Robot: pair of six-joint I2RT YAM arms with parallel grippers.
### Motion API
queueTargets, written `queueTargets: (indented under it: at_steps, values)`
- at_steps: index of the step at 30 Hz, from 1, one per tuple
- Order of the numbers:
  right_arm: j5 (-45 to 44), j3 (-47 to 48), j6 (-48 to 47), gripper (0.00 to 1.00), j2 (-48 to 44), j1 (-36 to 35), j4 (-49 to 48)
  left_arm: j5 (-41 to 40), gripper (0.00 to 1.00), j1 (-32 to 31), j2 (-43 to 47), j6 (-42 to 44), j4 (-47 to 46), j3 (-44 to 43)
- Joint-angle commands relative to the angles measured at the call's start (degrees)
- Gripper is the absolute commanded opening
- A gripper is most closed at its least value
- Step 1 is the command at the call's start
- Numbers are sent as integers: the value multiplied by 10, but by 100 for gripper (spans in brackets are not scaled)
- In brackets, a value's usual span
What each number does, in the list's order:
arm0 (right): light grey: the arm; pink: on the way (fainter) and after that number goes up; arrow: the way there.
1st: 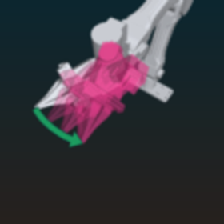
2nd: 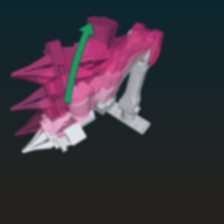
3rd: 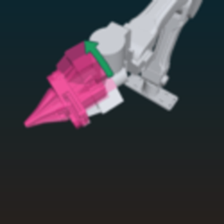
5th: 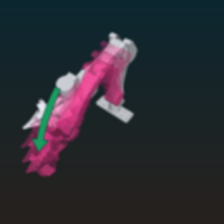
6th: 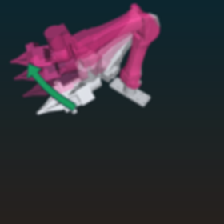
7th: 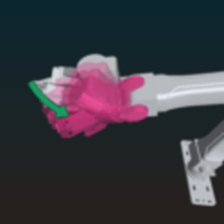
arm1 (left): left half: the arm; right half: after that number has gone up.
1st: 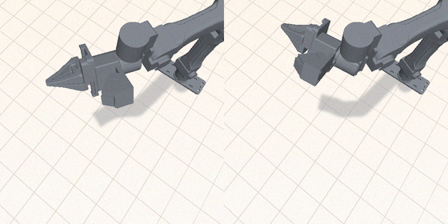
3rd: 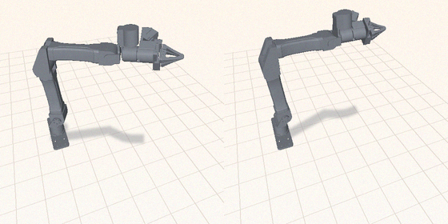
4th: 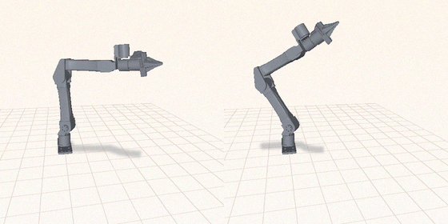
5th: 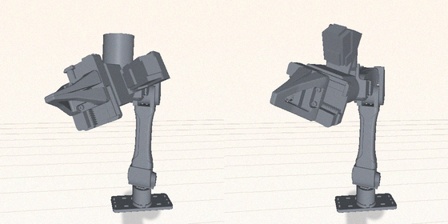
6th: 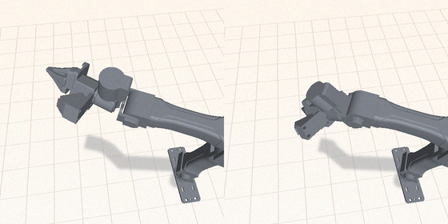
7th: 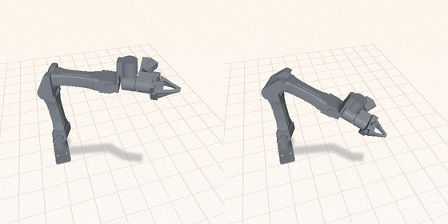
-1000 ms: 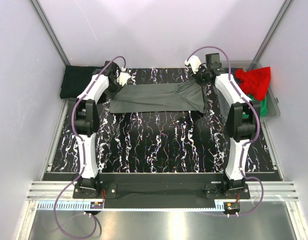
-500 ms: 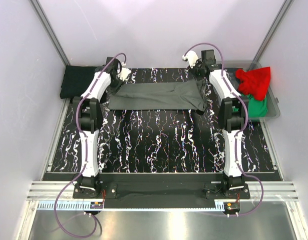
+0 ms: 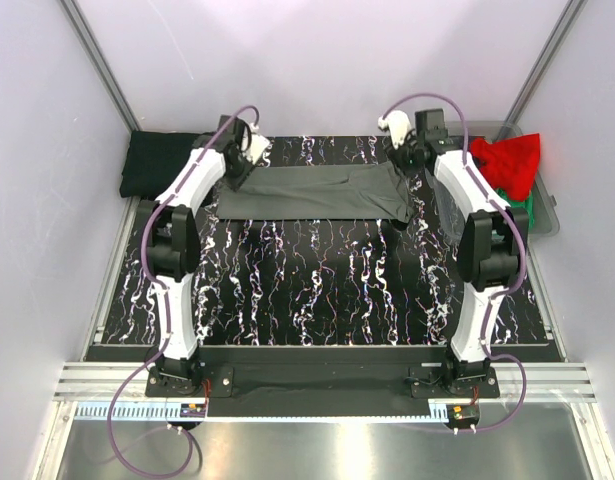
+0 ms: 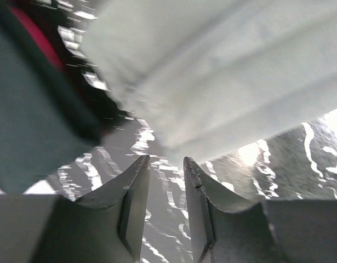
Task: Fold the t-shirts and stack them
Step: Fold the tshirt
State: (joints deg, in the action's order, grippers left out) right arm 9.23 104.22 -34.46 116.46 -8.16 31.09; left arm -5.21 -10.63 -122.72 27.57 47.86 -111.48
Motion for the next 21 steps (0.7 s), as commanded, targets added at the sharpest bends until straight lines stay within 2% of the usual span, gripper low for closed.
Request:
queueTargets:
  at_steps: [1, 6, 21]
  values:
    - [29, -64, 15, 45, -30, 4, 45, 7, 35, 5, -4, -1, -3, 46]
    - [31, -68, 23, 46, -14, 5, 106, 5, 33, 19, -24, -1, -4, 64]
    - [-4, -50, 29, 47, 33, 7, 157, -1, 33, 28, -61, -1, -3, 38]
